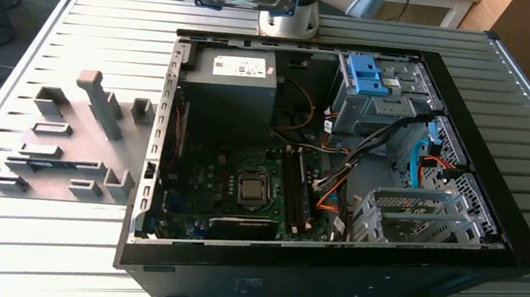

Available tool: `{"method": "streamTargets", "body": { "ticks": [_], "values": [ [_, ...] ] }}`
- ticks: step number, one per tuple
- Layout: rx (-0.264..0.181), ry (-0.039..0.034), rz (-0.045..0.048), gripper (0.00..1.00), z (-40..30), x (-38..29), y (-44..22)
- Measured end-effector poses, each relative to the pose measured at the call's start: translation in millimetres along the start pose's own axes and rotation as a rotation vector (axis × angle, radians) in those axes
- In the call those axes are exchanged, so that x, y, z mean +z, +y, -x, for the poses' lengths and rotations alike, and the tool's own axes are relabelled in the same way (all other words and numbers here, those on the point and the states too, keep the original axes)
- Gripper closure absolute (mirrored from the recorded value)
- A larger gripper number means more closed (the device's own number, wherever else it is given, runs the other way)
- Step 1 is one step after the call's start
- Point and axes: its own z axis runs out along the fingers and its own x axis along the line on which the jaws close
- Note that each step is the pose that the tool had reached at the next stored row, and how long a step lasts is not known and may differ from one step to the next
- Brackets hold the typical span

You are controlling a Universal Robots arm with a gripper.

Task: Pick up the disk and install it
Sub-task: 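Pick up the disk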

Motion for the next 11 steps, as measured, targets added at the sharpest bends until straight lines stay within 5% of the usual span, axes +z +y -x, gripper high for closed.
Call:
{"method": "streamTargets", "body": {
  "ticks": [11],
  "values": [
    [0.0, -0.0001, 0.0, 0.64, 1.1, -0.2, -18.1]
  ]
}}
